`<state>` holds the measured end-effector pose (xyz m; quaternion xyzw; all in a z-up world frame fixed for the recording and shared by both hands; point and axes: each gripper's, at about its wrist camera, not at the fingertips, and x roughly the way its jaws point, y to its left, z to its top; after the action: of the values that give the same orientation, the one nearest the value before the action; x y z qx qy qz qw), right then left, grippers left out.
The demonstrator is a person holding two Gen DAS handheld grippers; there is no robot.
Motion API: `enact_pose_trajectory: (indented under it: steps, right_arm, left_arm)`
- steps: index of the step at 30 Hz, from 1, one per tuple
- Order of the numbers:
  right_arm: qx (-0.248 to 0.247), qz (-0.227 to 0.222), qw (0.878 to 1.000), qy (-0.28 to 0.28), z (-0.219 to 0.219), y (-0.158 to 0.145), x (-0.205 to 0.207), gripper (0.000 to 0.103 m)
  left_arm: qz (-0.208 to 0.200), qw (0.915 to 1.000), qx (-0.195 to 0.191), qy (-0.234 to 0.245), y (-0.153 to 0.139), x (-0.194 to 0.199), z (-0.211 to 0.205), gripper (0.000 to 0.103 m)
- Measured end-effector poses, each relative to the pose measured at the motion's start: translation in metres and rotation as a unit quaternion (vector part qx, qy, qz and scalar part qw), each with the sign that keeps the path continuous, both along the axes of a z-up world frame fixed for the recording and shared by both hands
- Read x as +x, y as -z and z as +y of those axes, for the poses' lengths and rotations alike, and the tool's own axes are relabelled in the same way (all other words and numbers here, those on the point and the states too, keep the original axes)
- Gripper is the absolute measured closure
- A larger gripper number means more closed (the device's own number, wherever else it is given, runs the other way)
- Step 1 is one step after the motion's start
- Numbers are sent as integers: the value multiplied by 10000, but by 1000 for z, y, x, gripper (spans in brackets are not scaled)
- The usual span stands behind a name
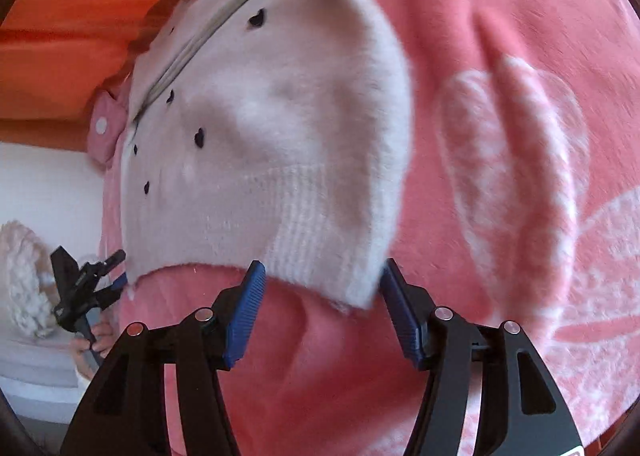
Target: Fold small clothes
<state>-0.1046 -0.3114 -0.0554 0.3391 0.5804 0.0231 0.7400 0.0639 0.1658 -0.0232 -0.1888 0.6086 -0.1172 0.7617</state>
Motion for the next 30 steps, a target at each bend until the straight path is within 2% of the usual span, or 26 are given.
enact_pose_trajectory:
  steps: [1,2,3,4,5,7,10,12,14,15,17,19,21,22,23,24,25,26,27,29,30]
  right_arm:
    - [3,0,10000,31,1,-1,4,43]
    - [-65,7,9999,102,3,-2,6,51]
    - [-152,-49,9997,177,5,-5,8,85]
    - [-173,-123,9995,231,4,-8,7,89]
    - [-177,-254,9990,324,4,-13,5,91]
    - [-342,-696,9961,427,4,-34,-9,92]
    - [-650,-1302,9886,389,11,-72,-45,93]
    - [-947,-1540,9828,385,13,-92,-78,97]
    - [-1139,-1630,9793,387,26,-109,-103,97]
    - [-1216,-1640,9783,363,33,-116,-121,100]
    - [-1434,-1552,9772,230,50,-122,-141,103]
    - [-1886,-1400,9719,179,61,-119,-157,103]
    - [-1835,-1319,9738,253,55,-112,-161,102]
    - [-1741,-1294,9756,345,52,-109,-160,102]
    - [-1680,-1276,9763,483,50,-108,-156,96]
    - [-1584,-1293,9769,619,47,-109,-152,88]
    - [-1514,-1293,9778,649,46,-108,-145,83]
    - [-1392,-1307,9795,649,46,-107,-137,62]
    - [-1233,-1303,9814,684,44,-105,-129,44]
    - [-842,-1168,9864,795,40,-93,-111,41]
    - [-637,-1053,9893,777,39,-86,-101,41]
  left_arm:
    - [-79,10000,44,12,-1,-2,-6,31]
    - [-185,9997,131,53,-3,-3,-12,37]
    - [-230,9995,172,102,-3,-4,-16,59]
    - [-202,9996,141,131,-4,-4,-18,84]
    - [-125,9999,-15,95,-4,-4,-16,91]
    - [-199,9994,-265,-28,-17,-7,-8,93]
    - [-723,9972,54,168,-56,-32,3,99]
    - [-935,9952,54,300,-81,-58,14,103]
    - [-1034,9938,169,369,-93,-81,21,103]
    - [-1086,9928,241,437,-98,-95,26,103]
    - [-1071,9923,287,550,-100,-125,38,103]
    - [-930,9936,266,584,-90,-143,48,103]
    - [-769,9960,185,415,-78,-138,52,103]
    - [-742,9967,112,299,-74,-132,54,98]
    - [-709,9973,29,165,-70,-123,54,92]
    - [-704,9975,-53,55,-69,-116,53,73]
    - [-728,9972,-137,-110,-67,-105,50,49]
    - [-792,9963,-209,-271,-66,-93,47,37]
    - [-831,9957,-242,-337,-63,-83,43,19]
    - [-765,9955,-83,-555,-54,-61,31,18]
    - [-723,9960,-148,-505,-48,-49,25,18]
